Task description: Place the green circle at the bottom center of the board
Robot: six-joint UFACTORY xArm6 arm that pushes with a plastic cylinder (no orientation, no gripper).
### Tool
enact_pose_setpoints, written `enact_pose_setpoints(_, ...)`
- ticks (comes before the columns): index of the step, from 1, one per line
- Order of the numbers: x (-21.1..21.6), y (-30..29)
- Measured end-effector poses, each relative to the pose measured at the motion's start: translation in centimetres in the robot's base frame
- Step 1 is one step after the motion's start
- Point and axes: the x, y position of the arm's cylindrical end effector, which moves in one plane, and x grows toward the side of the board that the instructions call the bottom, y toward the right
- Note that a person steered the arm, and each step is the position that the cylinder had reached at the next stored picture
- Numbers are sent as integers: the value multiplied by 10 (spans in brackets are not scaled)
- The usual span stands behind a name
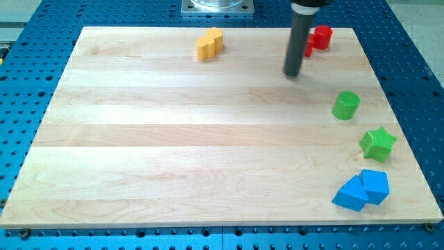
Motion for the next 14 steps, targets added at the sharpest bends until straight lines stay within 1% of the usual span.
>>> enact_pose_setpoints(1, 3, 76)
enact_pose_setpoints(2, 57, 104)
enact_pose_setpoints(3, 73, 114)
enact_pose_setpoints(4, 80, 16)
enact_pose_setpoints(5, 123, -71)
enact_pose_setpoints(6, 70, -20)
enact_pose_setpoints(7, 101, 50)
enact_pose_setpoints(8, 131, 69)
enact_pose_setpoints(9, 129, 12)
enact_pose_setpoints(10, 111, -37)
enact_pose_setpoints(11, 109, -144)
enact_pose_setpoints(12, 59, -145)
enact_pose_setpoints(13, 46, -179)
enact_pose_setpoints(14, 104, -196)
